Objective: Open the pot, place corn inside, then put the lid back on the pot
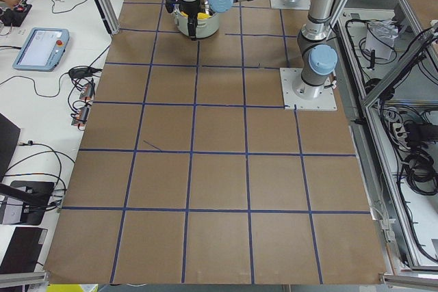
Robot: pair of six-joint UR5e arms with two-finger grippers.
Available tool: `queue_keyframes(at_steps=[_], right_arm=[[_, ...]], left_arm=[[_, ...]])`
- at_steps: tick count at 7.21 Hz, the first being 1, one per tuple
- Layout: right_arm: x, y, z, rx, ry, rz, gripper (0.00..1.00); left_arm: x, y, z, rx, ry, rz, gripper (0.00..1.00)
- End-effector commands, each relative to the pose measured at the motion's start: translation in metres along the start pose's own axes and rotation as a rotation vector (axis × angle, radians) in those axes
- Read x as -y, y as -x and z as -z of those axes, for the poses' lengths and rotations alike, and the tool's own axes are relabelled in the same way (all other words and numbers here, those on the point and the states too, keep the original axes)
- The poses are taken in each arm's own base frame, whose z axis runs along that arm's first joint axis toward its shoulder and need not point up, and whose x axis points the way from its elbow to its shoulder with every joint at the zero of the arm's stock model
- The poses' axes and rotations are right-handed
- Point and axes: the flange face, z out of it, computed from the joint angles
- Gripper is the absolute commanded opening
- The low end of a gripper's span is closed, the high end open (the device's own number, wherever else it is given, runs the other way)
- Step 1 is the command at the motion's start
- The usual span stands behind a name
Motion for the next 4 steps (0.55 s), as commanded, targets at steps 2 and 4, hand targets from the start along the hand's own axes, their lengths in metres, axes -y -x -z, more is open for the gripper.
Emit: queue_keyframes(at_steps=[2, 4], right_arm=[[0.01, 0.051, -0.024, 0.017, -0.051, -0.006, 0.34], [0.022, 0.083, -0.049, 0.025, -0.061, -0.05, 0.34]], left_arm=[[-0.008, 0.004, 0.002, 0.002, -0.036, 0.009, 1.0], [-0.008, 0.004, 0.006, 0.008, -0.045, 0.009, 1.0]])
